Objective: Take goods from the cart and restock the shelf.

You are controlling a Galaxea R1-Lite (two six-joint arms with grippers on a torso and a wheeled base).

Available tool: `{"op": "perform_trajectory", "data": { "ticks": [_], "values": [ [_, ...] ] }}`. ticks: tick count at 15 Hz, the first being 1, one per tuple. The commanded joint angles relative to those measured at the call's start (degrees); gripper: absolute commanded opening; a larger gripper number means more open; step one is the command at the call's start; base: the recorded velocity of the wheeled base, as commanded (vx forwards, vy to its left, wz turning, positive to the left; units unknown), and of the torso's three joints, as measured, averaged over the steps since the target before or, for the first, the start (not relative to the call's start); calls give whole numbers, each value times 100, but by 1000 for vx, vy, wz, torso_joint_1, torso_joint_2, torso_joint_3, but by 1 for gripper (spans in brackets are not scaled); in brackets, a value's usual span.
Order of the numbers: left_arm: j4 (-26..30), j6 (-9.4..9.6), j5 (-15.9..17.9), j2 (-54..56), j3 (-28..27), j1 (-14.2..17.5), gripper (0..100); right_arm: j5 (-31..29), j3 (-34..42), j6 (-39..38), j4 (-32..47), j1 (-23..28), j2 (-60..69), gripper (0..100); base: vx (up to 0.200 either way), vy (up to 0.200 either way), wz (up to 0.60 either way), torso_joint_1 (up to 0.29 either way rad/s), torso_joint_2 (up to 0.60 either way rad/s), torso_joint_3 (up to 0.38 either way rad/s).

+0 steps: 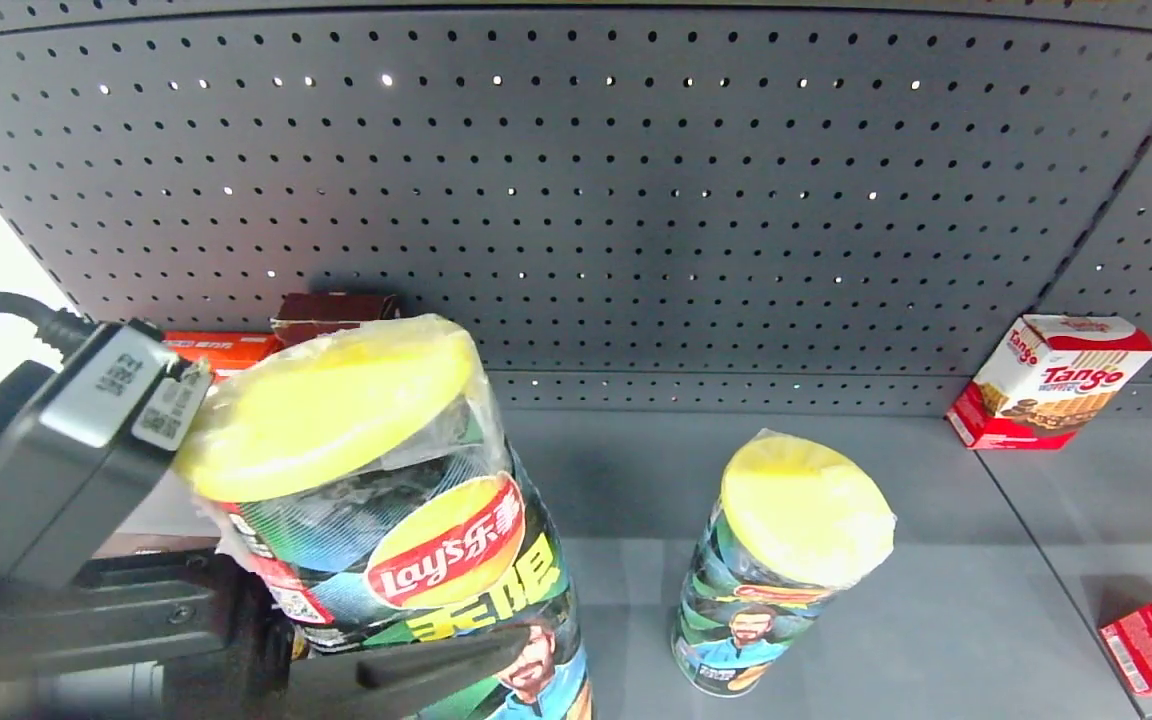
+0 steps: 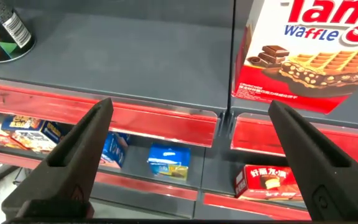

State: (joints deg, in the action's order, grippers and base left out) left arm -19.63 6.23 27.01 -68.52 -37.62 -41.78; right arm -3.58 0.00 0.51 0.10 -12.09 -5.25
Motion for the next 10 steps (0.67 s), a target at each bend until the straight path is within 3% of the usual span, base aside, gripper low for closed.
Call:
{"op": "perform_trajectory", "data": {
  "ticks": [1, 3, 5, 8, 9, 10],
  "values": [
    [337, 300, 120, -284, -580, 240, 0, -2, 0, 2, -1, -4, -28, 100, 0, 0, 0, 0, 0, 0],
    [302, 300, 322, -610, -729, 293, 0, -2, 0, 2, -1, -4, -28, 100, 0, 0, 0, 0, 0, 0],
    [302, 414, 304, -1040, -993, 416, 0, -2, 0, 2, -1, -4, -28, 100, 0, 0, 0, 0, 0, 0],
    [-24, 1065, 340, -2060, -1608, 1084, 0, -2, 0, 2, -1, -4, -28, 100, 0, 0, 0, 0, 0, 0],
    [-50, 1284, 357, -2438, -1898, 1128, 0, -2, 0, 2, -1, -4, -28, 100, 0, 0, 0, 0, 0, 0],
    [-59, 1355, 410, -2701, -2153, 1163, 0, -2, 0, 2, -1, -4, -28, 100, 0, 0, 0, 0, 0, 0]
  ]
}}
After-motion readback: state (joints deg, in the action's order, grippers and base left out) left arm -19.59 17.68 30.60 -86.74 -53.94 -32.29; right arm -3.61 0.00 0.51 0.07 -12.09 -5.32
